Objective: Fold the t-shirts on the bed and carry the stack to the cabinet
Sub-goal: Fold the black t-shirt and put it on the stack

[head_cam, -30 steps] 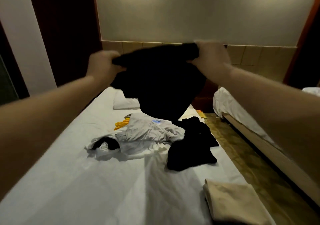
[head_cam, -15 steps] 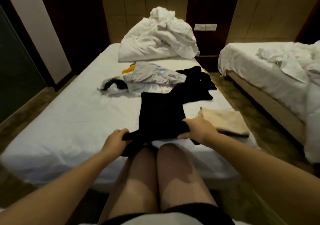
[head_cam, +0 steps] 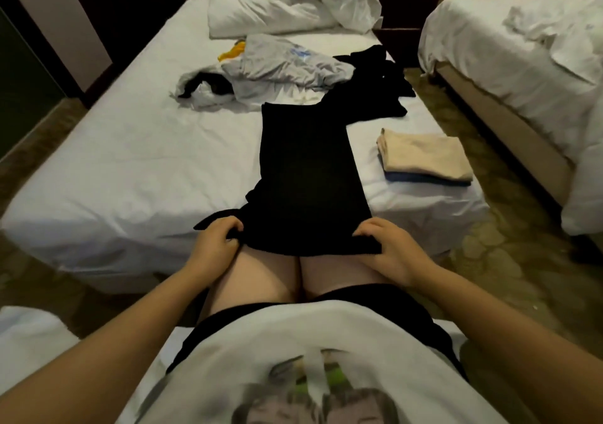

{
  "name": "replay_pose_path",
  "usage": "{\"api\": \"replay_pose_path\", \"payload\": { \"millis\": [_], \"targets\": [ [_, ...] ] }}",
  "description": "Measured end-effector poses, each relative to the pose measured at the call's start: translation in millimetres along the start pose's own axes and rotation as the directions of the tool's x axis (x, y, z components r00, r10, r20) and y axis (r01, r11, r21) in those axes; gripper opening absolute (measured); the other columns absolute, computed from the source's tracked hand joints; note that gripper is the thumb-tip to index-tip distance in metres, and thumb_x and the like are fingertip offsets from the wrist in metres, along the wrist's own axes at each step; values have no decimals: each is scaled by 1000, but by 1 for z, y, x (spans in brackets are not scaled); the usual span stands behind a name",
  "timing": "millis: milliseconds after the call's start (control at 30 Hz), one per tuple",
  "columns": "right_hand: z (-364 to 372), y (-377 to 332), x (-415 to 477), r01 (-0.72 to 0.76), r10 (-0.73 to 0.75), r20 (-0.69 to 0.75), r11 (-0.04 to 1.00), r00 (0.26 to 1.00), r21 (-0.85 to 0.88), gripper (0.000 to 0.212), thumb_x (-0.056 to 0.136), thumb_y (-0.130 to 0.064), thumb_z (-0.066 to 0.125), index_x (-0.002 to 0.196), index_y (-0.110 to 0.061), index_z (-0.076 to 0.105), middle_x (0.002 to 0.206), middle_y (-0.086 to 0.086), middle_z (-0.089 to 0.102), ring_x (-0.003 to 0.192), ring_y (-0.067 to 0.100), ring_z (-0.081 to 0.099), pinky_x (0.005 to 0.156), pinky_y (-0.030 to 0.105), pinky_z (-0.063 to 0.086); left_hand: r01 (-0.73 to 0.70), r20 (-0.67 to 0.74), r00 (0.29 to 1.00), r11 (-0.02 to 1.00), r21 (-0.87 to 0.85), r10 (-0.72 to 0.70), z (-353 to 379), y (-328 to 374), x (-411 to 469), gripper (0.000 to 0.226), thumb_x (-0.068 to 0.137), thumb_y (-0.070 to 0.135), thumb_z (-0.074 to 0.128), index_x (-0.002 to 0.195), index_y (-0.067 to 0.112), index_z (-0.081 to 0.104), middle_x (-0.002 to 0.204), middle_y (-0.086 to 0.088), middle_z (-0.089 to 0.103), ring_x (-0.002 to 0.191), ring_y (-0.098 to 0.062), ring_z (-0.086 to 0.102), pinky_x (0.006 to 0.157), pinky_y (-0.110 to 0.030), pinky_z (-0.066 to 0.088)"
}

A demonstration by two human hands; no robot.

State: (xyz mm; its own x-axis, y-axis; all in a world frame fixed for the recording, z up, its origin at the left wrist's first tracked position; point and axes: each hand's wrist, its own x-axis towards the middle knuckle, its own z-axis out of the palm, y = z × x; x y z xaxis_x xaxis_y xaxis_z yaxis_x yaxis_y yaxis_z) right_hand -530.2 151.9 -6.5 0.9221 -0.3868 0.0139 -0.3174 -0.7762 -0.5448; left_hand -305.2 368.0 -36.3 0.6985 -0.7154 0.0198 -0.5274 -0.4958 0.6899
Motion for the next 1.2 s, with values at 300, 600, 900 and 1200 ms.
{"api": "replay_pose_path", "payload": {
  "millis": [300, 600, 900, 1200],
  "targets": [
    [-2, -19, -9, 56, -44, 110, 992, 993, -110, 71, 69, -77, 33, 121, -36, 59, 128, -16, 51, 125, 5, 38, 107, 33, 23, 210, -42, 975, 969, -134, -217, 17, 1, -3, 30, 89, 4, 41, 107, 16, 62, 127, -12, 47, 119, -25, 43, 100, -30, 31],
    [8, -54, 39, 54, -45, 177, 997, 983, -46, 47, 93, -43, 51, 137, -29, 46, 139, -11, 48, 129, 9, 42, 108, 28, 33, 435, 62, 900, 900, -41, -432, 14, 2, -3, 45, 97, 48, 27, 135, 28, 41, 136, -19, 41, 118, -37, 42, 94, -39, 33],
    [59, -84, 63, 96, -47, 283, 982, 958, -163, 53, 99, -32, 40, 148, -21, 25, 154, -2, 26, 140, 18, 27, 113, 35, 25, 401, 28, 915, 916, 19, -401, 25, 33, 13, 66, 91, 39, 51, 145, 13, 25, 144, -19, 31, 131, -36, 33, 103, -44, 36],
    [54, -79, 51, 10, -9, 132, 1000, 991, -2, 47, 96, -21, 46, 142, -17, 38, 147, -1, 37, 132, 15, 38, 107, 25, 30, -405, 374, 884, 860, 312, 281, 17, 38, 21, 77, 87, 4, 39, 139, 30, -11, 156, -2, 19, 143, -24, 14, 112, -37, 23]
  ]
}}
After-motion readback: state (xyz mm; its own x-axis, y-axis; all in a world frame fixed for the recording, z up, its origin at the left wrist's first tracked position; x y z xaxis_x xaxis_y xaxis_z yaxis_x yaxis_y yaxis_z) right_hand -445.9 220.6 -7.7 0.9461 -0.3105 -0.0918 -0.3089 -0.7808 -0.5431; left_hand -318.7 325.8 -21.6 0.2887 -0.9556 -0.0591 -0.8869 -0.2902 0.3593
